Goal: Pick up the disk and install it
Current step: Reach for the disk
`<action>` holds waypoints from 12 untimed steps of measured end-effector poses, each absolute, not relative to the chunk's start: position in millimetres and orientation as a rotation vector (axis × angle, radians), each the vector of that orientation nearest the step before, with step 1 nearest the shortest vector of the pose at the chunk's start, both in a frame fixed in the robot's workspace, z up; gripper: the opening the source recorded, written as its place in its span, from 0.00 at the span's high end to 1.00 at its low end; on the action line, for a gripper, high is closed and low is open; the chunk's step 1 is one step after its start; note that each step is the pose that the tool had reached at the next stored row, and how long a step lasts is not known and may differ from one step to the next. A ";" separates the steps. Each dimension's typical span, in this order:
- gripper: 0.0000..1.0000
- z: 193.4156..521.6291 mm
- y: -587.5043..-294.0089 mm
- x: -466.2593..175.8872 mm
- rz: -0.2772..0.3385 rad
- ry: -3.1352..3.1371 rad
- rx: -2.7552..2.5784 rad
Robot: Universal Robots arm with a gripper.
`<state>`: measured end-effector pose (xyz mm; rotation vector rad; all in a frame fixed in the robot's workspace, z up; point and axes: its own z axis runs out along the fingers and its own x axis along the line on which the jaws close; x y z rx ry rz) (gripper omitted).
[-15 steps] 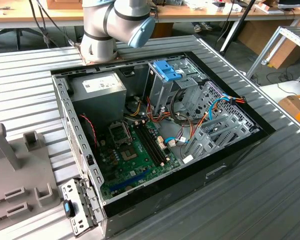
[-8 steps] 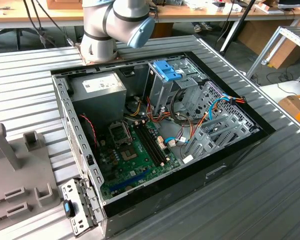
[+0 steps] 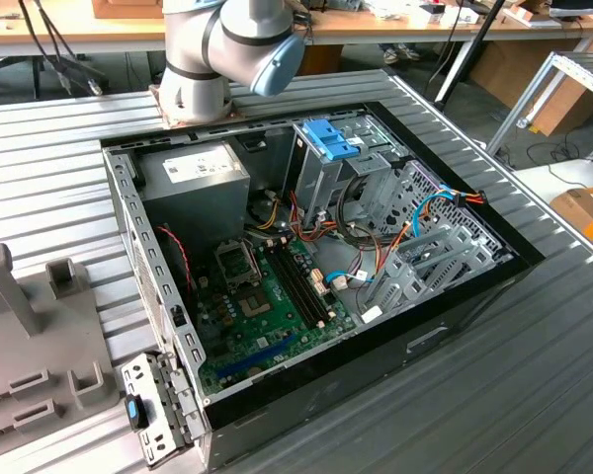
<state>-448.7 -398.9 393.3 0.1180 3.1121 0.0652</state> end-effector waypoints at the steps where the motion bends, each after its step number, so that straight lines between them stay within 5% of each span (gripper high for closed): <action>1: 0.89 393.3 -399.0 -451.2 0.065 3.112 0.118; 12: 0.89 393.3 -388.8 -458.6 0.065 3.112 0.118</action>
